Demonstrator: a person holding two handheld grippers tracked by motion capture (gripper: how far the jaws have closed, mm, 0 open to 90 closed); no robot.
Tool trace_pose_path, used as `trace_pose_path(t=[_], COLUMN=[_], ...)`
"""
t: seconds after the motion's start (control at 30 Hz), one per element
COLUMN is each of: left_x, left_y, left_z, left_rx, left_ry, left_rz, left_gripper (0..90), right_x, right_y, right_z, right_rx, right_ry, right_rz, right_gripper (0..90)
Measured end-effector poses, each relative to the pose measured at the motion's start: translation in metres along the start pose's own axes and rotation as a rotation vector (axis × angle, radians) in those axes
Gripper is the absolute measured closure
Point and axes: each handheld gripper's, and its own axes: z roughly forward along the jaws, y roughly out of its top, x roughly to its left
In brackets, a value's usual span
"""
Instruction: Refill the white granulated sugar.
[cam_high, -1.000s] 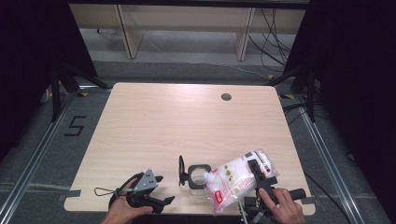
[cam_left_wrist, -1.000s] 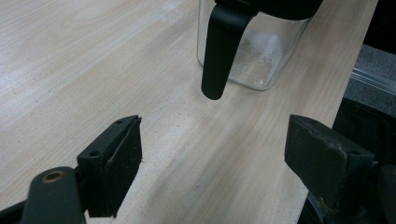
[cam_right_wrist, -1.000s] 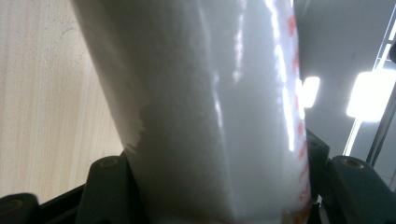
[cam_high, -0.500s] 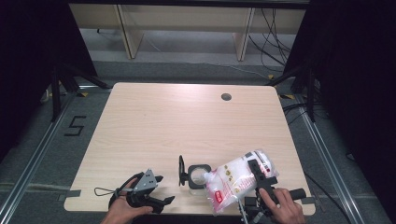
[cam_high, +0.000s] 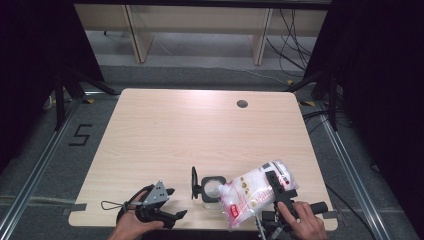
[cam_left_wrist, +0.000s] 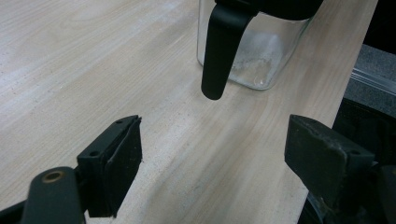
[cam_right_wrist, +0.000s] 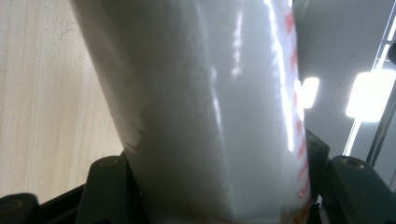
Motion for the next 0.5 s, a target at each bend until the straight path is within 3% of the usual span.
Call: trace_pose_path(t=[0.07, 0.1, 0.2, 0.23, 0.33, 0.4, 0.43, 0.47, 0.5], left_x=[0.0002, 0.0017, 0.0016, 0.0, 0.0008, 0.0001, 0.0002, 0.0002, 0.0001], left_y=[0.0, 0.0005, 0.0004, -0.0001, 0.0002, -0.0001, -0.0001, -0.0001, -0.0001], left_z=[0.0001, -0.0002, -0.0001, 0.0, 0.0, -0.0001, -0.0002, -0.0001, -0.0001], left_rx=[-0.001, -0.002, -0.002, -0.001, -0.002, -0.001, -0.001, -0.001, -0.001], left_ry=[-0.001, -0.002, -0.002, 0.0, -0.001, 0.001, 0.0, 0.0, 0.001], left_rz=[0.002, 0.03, 0.027, -0.001, 0.013, -0.002, 0.001, 0.0, 0.0], left_gripper=[18.6, 18.6, 18.6, 18.6, 18.6, 18.6, 18.6, 18.6, 18.6], right_x=[-0.0002, -0.0004, 0.0002, 0.0, 0.0012, 0.0009, -0.001, 0.0016, -0.0011], right_y=[0.0, -0.0001, 0.0, -0.0001, -0.0003, -0.0001, 0.0002, -0.0001, 0.0002], right_z=[-0.0001, -0.0001, 0.0, 0.0, -0.0001, -0.0005, -0.0007, -0.0015, -0.0011], right_rx=[0.0, -0.002, -0.007, -0.007, -0.003, -0.001, -0.003, 0.007, -0.002], right_ry=[0.0, -0.002, -0.018, -0.018, -0.012, -0.012, -0.013, -0.014, -0.015], right_rz=[-0.001, -0.002, 0.008, 0.005, 0.018, 0.016, -0.005, 0.03, -0.002], right_gripper=[41.6, 41.6, 41.6, 41.6, 41.6, 41.6, 41.6, 41.6, 41.6])
